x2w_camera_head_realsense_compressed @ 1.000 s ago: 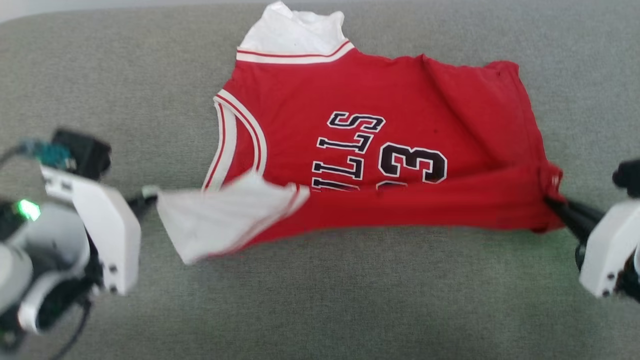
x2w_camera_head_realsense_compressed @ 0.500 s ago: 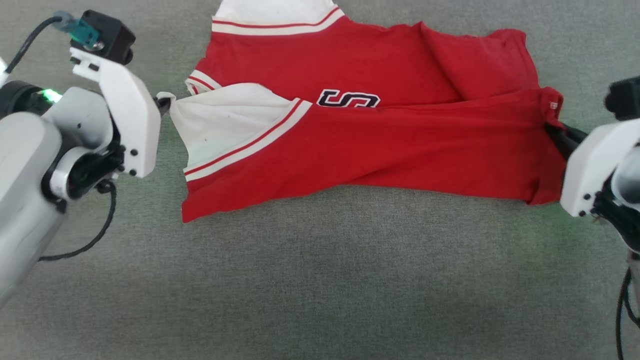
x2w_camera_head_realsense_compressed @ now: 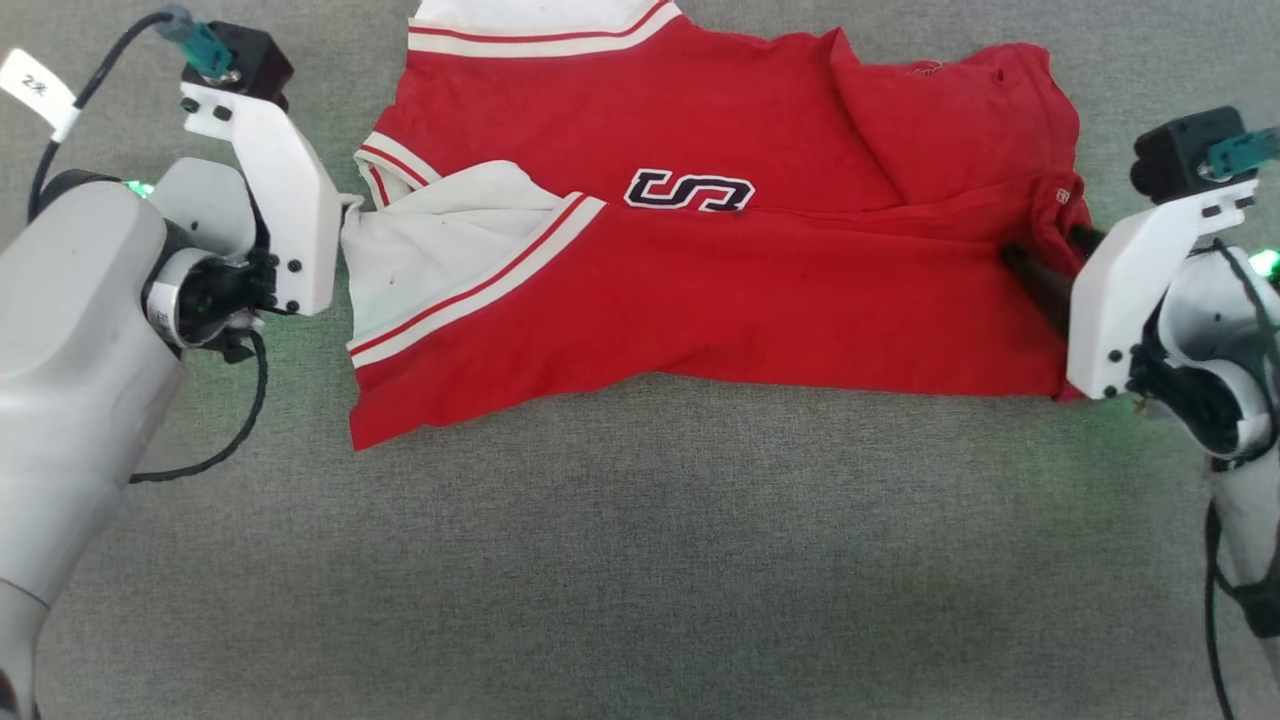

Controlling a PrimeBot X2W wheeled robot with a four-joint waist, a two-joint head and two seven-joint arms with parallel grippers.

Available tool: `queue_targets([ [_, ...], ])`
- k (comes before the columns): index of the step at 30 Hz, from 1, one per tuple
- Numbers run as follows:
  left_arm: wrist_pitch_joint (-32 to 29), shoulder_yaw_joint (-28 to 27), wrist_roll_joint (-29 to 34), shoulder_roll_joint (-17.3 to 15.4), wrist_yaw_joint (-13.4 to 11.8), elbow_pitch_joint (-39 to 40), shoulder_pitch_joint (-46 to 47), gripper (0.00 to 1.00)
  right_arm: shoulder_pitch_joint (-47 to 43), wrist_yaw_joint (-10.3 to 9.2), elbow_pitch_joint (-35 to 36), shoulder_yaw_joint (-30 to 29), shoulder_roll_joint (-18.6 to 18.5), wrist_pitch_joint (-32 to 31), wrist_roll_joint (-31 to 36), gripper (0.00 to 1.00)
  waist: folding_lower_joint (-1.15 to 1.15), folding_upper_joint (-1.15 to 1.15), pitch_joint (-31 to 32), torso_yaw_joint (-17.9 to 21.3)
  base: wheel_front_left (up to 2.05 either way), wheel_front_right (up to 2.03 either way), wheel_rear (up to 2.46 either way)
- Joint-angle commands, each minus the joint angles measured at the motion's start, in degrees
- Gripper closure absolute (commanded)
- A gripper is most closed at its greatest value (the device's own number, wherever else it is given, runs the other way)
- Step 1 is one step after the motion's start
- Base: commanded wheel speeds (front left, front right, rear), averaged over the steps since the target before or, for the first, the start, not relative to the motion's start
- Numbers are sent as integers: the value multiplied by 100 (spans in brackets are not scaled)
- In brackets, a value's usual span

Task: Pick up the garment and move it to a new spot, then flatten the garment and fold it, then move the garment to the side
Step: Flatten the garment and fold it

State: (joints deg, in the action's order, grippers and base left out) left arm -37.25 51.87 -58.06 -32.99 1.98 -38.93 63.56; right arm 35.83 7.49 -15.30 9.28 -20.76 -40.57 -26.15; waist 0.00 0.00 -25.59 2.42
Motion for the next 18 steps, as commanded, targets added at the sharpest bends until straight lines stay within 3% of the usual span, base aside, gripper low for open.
queue_targets([
  [1,33,-3,-47,-26,-14,-130,36,0,20,0,59,-11,-58,15,-88,0,0,0,35,1,0,0,0],
  [7,22,-96,-55,-197,-195,63,82,0,-221,0,665,-335,-219,298,-200,0,0,0,202,-16,0,0,0],
  [11,-77,-223,-171,-593,-434,781,-189,0,-624,0,1284,-778,-150,673,-101,0,0,0,314,-27,0,0,0],
  [18,-362,-371,-466,-1272,-1121,2587,-895,0,-1163,0,2034,-1387,227,1478,241,0,0,0,358,35,0,0,0],
])
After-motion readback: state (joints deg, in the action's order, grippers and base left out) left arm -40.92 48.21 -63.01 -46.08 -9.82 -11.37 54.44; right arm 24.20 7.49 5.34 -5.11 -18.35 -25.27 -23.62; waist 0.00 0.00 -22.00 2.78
